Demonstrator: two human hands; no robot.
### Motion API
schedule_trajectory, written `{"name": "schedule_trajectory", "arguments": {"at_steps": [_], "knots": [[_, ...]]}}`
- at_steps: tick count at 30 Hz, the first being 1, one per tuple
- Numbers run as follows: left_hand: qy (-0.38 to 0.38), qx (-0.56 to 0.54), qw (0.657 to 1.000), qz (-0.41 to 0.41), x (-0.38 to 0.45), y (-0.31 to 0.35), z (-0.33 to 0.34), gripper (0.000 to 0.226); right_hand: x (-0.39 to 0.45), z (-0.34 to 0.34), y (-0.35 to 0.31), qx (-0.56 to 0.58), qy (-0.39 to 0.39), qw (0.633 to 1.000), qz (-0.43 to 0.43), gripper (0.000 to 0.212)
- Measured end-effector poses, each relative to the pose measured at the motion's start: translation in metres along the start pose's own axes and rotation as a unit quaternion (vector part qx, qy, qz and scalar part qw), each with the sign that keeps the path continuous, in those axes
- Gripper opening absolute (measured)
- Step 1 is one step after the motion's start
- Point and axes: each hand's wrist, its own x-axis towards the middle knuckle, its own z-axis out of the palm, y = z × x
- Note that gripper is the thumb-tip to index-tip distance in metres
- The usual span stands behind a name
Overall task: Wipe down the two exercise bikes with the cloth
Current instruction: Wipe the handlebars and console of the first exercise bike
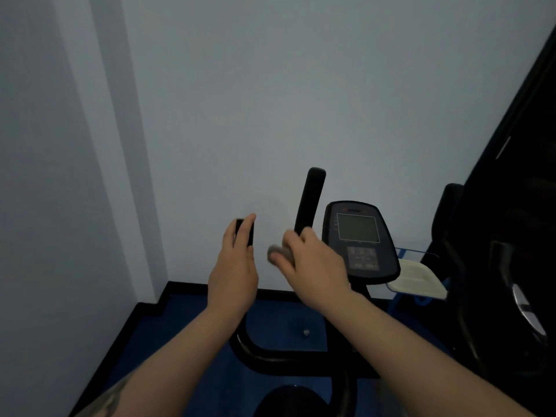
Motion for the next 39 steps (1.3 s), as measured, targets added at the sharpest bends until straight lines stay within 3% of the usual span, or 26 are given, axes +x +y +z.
{"name": "schedule_trajectory", "arguments": {"at_steps": [2, 6, 8, 11, 15, 21, 26, 27, 30, 31, 37, 39], "knots": [[0.005, 0.002, 1.000, 0.002, 0.000, 0.000, 0.000, 0.057, 0.002, -0.011, 0.012, 0.044, -0.024, 0.999, -0.012, 0.030], [0.013, -0.032, 0.999, -0.015, -0.003, 0.001, 0.000, 0.060, 0.041, -0.023, 0.023, 0.140, 0.109, 0.984, 0.023, 0.027], [0.015, -0.080, 0.995, -0.062, -0.003, 0.000, 0.000, 0.060, 0.045, -0.010, 0.018, 0.137, 0.135, 0.980, 0.040, 0.027], [0.013, -0.081, 0.993, -0.088, -0.001, -0.002, 0.001, 0.054, 0.027, 0.007, 0.016, 0.152, 0.116, 0.980, 0.048, 0.024], [0.013, -0.057, 0.994, -0.098, 0.000, -0.001, 0.001, 0.045, 0.029, -0.012, 0.031, 0.164, 0.039, 0.986, -0.010, 0.024], [0.003, -0.046, 0.993, -0.107, -0.001, 0.001, 0.000, 0.042, 0.057, -0.009, 0.015, 0.095, 0.195, 0.976, 0.035, 0.025], [0.000, -0.046, 0.994, -0.103, 0.000, 0.002, 0.002, 0.040, 0.034, -0.008, 0.022, 0.142, 0.047, 0.989, 0.010, 0.024], [0.001, -0.047, 0.993, -0.104, 0.000, 0.002, 0.002, 0.041, 0.040, -0.019, 0.026, 0.144, 0.053, 0.988, 0.007, 0.025], [0.005, -0.049, 0.993, -0.103, 0.000, -0.001, 0.003, 0.042, 0.062, -0.044, 0.031, 0.153, 0.191, 0.969, 0.034, 0.023], [0.005, -0.049, 0.994, -0.102, 0.000, 0.000, 0.003, 0.042, 0.065, -0.043, 0.030, 0.166, 0.204, 0.964, 0.037, 0.023], [0.007, -0.050, 0.994, -0.096, 0.001, -0.003, 0.004, 0.040, 0.007, 0.003, 0.029, 0.265, 0.075, 0.961, 0.017, 0.015], [0.007, -0.049, 0.994, -0.095, 0.001, -0.003, 0.004, 0.041, -0.019, -0.005, 0.034, 0.234, 0.002, 0.972, -0.027, 0.015]]}}
